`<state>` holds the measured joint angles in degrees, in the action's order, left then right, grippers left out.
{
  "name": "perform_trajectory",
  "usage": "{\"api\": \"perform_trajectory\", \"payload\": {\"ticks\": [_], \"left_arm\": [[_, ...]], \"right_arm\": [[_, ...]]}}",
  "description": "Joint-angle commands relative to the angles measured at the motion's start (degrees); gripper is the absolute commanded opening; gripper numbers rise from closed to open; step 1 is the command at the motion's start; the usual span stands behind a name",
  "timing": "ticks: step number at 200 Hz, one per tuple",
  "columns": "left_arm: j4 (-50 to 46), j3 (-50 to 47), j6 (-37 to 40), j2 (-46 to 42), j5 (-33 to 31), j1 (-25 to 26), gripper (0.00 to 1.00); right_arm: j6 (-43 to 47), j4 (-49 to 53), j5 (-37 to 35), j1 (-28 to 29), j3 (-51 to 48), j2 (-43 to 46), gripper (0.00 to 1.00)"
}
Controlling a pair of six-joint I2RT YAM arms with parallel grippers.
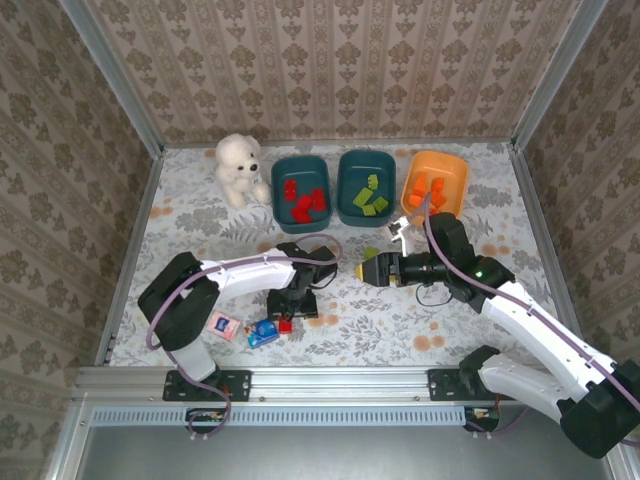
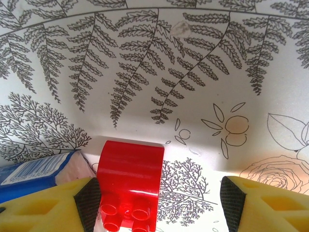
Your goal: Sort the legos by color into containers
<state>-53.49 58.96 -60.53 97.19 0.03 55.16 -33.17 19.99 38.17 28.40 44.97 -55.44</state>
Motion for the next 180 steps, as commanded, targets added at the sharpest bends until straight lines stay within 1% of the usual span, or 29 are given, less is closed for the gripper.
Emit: {"api": "perform_trajectory", "payload": {"ticks": [1, 12, 26, 66, 92, 116, 144, 180], "left_arm": [[2.3, -1.5, -1.8, 1.2, 3.6, 0.3, 0.69], [4.5, -1.7, -1.6, 1.5, 5.6, 0.4, 0.67], [5.9, -0.6, -1.5, 2.0, 6.5, 0.9, 0.65], [5.2, 5.2, 0.2, 3.0, 5.1, 1.8, 0.64], [2.7, 7.2, 0.5, 2.0, 3.4, 2.0, 0.64], [-0.8, 6.1, -0.4, -0.1, 2.5, 2.1, 0.68], [0.7, 2.8, -0.7, -3.0, 4.5, 2.2, 0.70], [3.6, 1.7, 1.9, -0.1, 8.6, 2.0, 0.69]], "right_arm": [[0.1, 1.8, 0.1, -0.6, 1.6, 0.8, 0.71], [0.1, 1.7, -0.1, -0.8, 1.5, 0.7, 0.71], [0.0, 1.8, -0.3, -1.0, 1.3, 0.7, 0.71], [0.2, 2.4, -0.5, -0.9, 1.0, 0.8, 0.71], [0.3, 2.8, -0.7, -1.0, 0.8, 0.8, 0.71], [0.4, 3.0, -0.7, -1.0, 0.6, 0.8, 0.71], [0.5, 3.6, -0.8, -1.1, 0.6, 1.0, 0.71], [0.4, 5.8, -1.0, -1.3, 0.5, 3.5, 0.71]]}}
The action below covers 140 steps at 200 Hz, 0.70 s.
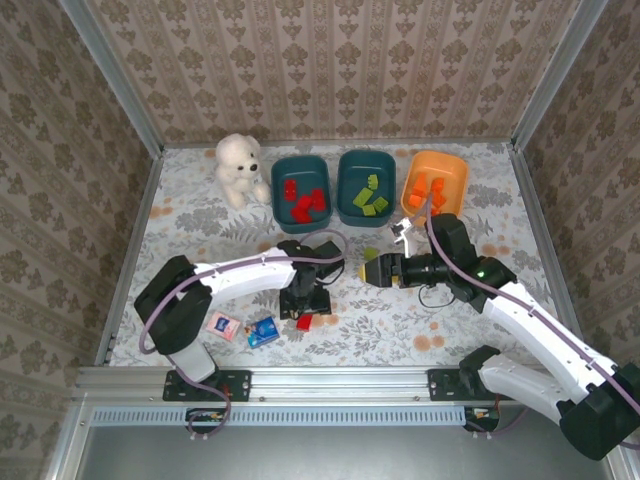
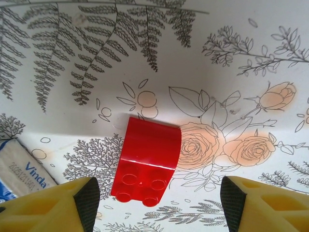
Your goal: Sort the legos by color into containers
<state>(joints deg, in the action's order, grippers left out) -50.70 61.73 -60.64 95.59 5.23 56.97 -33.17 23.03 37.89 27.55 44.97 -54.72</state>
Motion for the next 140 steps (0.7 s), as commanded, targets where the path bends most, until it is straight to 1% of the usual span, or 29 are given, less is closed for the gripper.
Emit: {"api": "perform_trajectory", "payload": {"ticks": [1, 23, 54, 81, 112, 131, 140], "left_arm": [[0.8, -1.0, 2.1, 1.6, 3.5, 0.2, 0.69], [0.6, -1.2, 2.7, 4.1, 3.5, 0.2, 0.65], [2.3, -2.6, 3.9, 4.4, 2.3, -0.5, 0.59], [2.8, -2.4, 5.3, 5.7, 3.1, -0.5, 0.54], [3.5, -1.5, 5.9, 6.8, 3.7, -0.4, 0.42], [2.9, -0.2, 6.5, 7.3, 2.9, -0.5, 0.33], [2.4, 0.6, 6.6, 7.1, 2.3, -0.6, 0.31]], "right_arm": [[0.4, 2.9, -0.8, -0.5, 0.4, 2.9, 0.71], [0.5, 4.7, -1.2, -1.1, 0.8, 4.4, 0.71], [0.3, 5.4, -0.9, -1.4, 1.1, 4.8, 0.71], [0.2, 5.3, -1.0, -1.5, 0.9, 4.7, 0.71], [-0.2, 4.9, -1.3, -1.6, 0.4, 4.7, 0.71], [-0.2, 4.7, -1.3, -1.7, 0.3, 4.6, 0.70], [-0.1, 4.8, -1.4, -1.8, 0.4, 4.6, 0.70]]}}
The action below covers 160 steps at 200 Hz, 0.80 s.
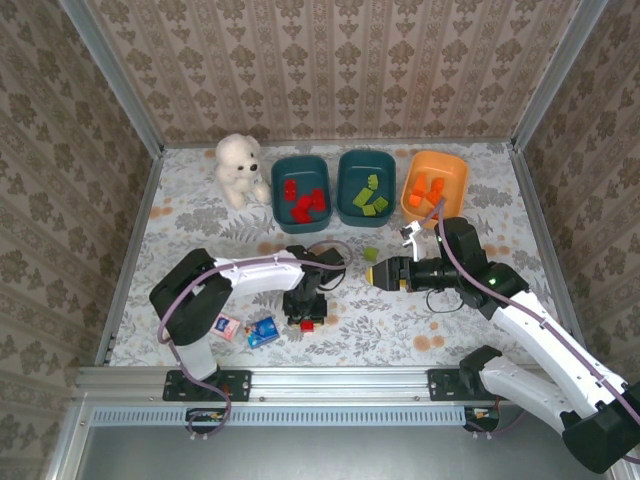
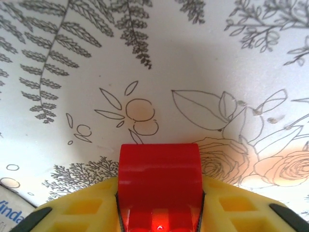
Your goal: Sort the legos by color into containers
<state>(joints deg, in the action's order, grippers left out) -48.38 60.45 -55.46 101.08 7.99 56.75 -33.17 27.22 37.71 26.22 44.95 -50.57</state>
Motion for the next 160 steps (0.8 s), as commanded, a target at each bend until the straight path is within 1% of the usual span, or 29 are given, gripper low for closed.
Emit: {"api": "perform_trajectory", "payload": {"ticks": [1, 20, 35, 60, 77, 96, 116, 135, 152, 155, 160], "left_arm": [[0.0, 2.1, 1.4, 1.6, -0.5, -0.4, 0.31], [-1.9, 5.0, 2.4, -0.2, -1.8, -1.4, 0.30], [-4.4, 8.7, 3.6, -2.3, -2.5, -3.6, 0.30], [-6.4, 16.5, 7.4, -5.2, -2.9, -10.7, 0.28], [-5.9, 22.7, 11.5, -4.3, -1.8, -16.0, 0.28], [-3.2, 29.8, 15.9, -0.7, -0.4, -21.6, 0.27], [1.3, 36.2, 18.5, 5.3, 1.6, -26.3, 0.25], [3.0, 44.3, 19.9, 12.3, 2.9, -29.5, 0.26], [4.2, 52.2, 20.8, 19.0, 3.6, -30.2, 0.26], [4.6, 53.4, 20.9, 19.9, 3.7, -31.7, 0.26], [5.1, 55.2, 21.1, 21.8, 3.7, -32.1, 0.26]], "right_arm": [[-0.1, 0.6, -1.2, -0.5, 0.5, 0.4, 0.70], [0.3, 1.5, -2.0, -0.6, 1.6, 0.8, 0.70], [0.9, 2.8, -3.4, -0.8, 3.4, 1.3, 0.70], [0.9, 3.1, -5.1, -1.7, 7.3, 0.9, 0.70], [0.9, 2.3, -6.0, -2.0, 9.7, -0.8, 0.70], [1.6, 2.3, -7.7, -2.2, 12.3, -3.8, 0.70], [2.3, 2.7, -9.3, -2.3, 15.3, -8.3, 0.70], [2.3, 2.4, -9.4, -2.4, 18.4, -13.1, 0.70], [2.1, 0.7, -9.4, -2.5, 20.0, -15.7, 0.70], [2.1, 0.5, -9.5, -2.5, 20.2, -16.1, 0.69], [2.1, 0.3, -9.5, -2.5, 20.6, -16.6, 0.70]]}}
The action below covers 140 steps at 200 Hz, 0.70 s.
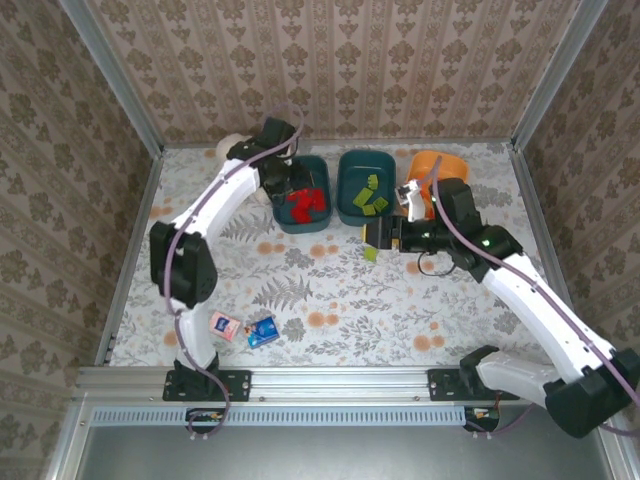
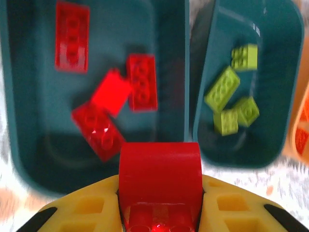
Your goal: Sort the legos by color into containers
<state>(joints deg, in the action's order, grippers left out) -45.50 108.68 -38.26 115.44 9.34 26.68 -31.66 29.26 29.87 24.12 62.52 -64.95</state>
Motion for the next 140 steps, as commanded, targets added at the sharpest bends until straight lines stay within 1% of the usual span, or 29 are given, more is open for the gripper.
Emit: {"api": "perform_trajectory", "payload": {"ticks": [1, 33, 61, 82, 114, 124, 140], "left_arm": [[2.3, 7.3, 3.9, 7.6, 2.4, -2.1, 0.27], [3.8, 17.2, 4.5, 17.5, 0.4, -3.2, 0.27], [4.0, 21.2, 2.9, 23.1, 1.1, -4.2, 0.28], [5.0, 21.5, 2.2, 25.7, 2.5, -4.3, 0.29], [5.5, 20.8, 1.4, 26.8, 2.5, -4.1, 0.41], [5.3, 20.9, 1.4, 27.0, 2.4, -4.2, 0.43], [4.6, 21.5, 1.4, 27.2, 2.2, -4.3, 0.50]], "right_arm": [[0.7, -1.8, -1.6, -0.4, 3.1, -2.4, 0.70], [0.6, -2.7, -2.4, -0.3, 3.9, -4.1, 0.70], [-0.3, -3.0, -3.4, -0.4, 2.9, -4.1, 0.70], [-0.6, -2.1, -4.7, -0.3, 2.0, -4.3, 0.69], [-0.1, -0.2, -8.3, -0.3, 0.6, -4.9, 0.69], [0.2, 0.2, -8.8, -0.3, 0.6, -5.3, 0.69], [0.5, 0.5, -9.3, -0.2, 0.6, -5.9, 0.69]]}}
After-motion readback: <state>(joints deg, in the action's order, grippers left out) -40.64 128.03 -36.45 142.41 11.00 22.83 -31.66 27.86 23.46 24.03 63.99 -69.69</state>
